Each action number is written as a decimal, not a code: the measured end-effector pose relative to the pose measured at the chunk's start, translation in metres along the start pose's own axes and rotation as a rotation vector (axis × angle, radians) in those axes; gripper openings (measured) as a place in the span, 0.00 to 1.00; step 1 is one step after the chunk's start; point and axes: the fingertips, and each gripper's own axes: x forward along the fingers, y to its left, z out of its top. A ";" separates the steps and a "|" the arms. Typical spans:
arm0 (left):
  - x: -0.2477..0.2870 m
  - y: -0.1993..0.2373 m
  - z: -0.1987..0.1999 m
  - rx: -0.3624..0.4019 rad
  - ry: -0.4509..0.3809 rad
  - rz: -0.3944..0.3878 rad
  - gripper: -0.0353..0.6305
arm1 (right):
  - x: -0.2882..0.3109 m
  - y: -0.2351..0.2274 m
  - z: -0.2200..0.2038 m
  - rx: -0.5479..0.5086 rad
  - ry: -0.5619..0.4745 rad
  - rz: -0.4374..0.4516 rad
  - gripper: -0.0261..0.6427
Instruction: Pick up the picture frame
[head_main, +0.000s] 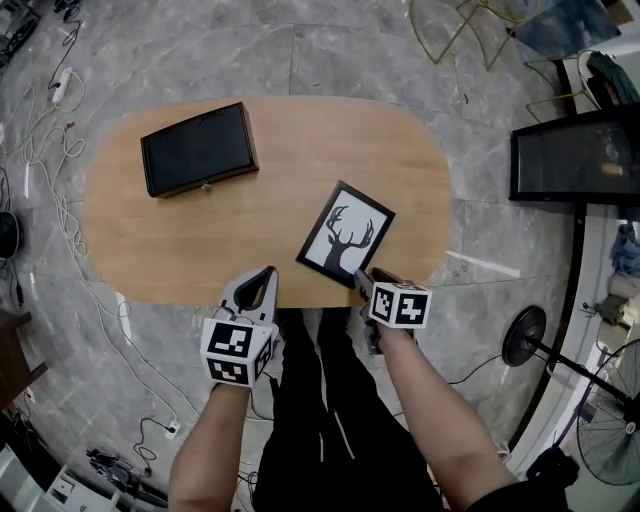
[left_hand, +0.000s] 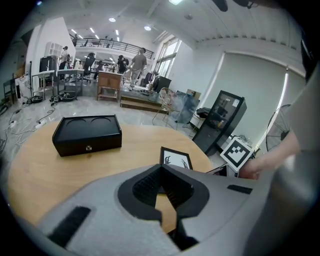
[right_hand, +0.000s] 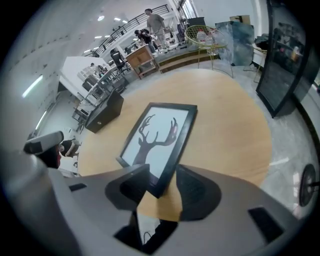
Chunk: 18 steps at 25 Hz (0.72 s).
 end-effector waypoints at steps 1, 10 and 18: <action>0.000 0.000 0.000 -0.002 0.000 0.000 0.07 | 0.004 0.000 -0.002 0.008 0.011 -0.007 0.30; -0.006 0.001 -0.003 -0.012 -0.006 0.008 0.07 | 0.016 -0.001 -0.005 -0.088 0.047 -0.103 0.24; -0.009 -0.001 -0.009 -0.011 0.004 0.006 0.07 | 0.015 -0.014 -0.009 -0.070 0.068 -0.103 0.30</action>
